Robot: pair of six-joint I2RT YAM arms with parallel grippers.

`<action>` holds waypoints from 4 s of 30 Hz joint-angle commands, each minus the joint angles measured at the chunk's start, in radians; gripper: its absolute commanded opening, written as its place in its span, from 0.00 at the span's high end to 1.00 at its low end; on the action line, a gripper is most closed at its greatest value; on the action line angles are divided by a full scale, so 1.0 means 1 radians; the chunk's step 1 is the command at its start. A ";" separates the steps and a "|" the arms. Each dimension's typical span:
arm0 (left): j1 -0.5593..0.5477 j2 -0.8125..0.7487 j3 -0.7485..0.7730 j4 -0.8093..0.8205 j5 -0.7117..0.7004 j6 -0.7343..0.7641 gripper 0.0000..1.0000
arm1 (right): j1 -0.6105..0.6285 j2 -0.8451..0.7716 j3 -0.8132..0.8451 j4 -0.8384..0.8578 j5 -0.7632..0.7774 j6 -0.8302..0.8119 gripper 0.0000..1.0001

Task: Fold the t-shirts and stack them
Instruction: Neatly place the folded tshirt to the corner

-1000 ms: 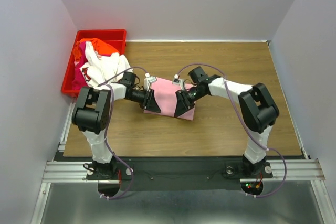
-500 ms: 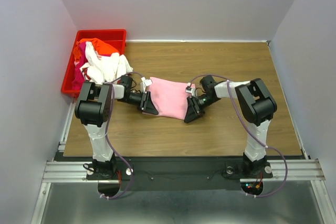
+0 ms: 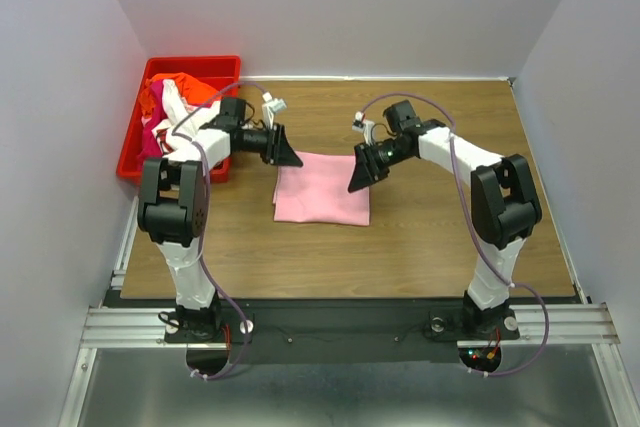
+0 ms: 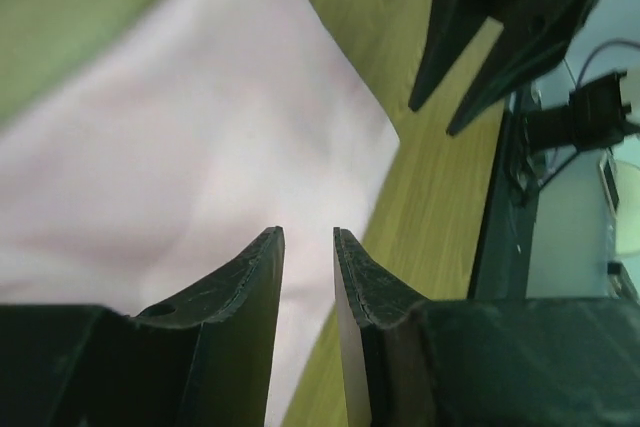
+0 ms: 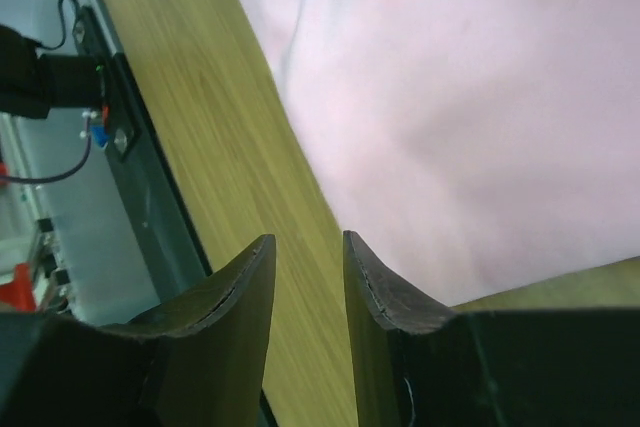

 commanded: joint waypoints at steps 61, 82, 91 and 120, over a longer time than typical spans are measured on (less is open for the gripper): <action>0.019 -0.641 -0.018 0.026 -0.850 -0.103 0.01 | 0.301 0.145 0.139 0.089 1.160 0.210 0.13; 0.019 -0.579 0.000 0.035 -0.816 -0.082 0.01 | -0.347 0.073 -0.088 0.100 0.919 -0.428 0.12; 0.019 -0.556 -0.004 0.049 -0.812 -0.076 0.01 | -0.512 0.217 0.059 0.098 0.866 -0.604 0.11; 0.019 -0.544 -0.003 0.056 -0.773 -0.088 0.01 | -0.585 0.056 0.274 0.029 0.706 -0.324 0.04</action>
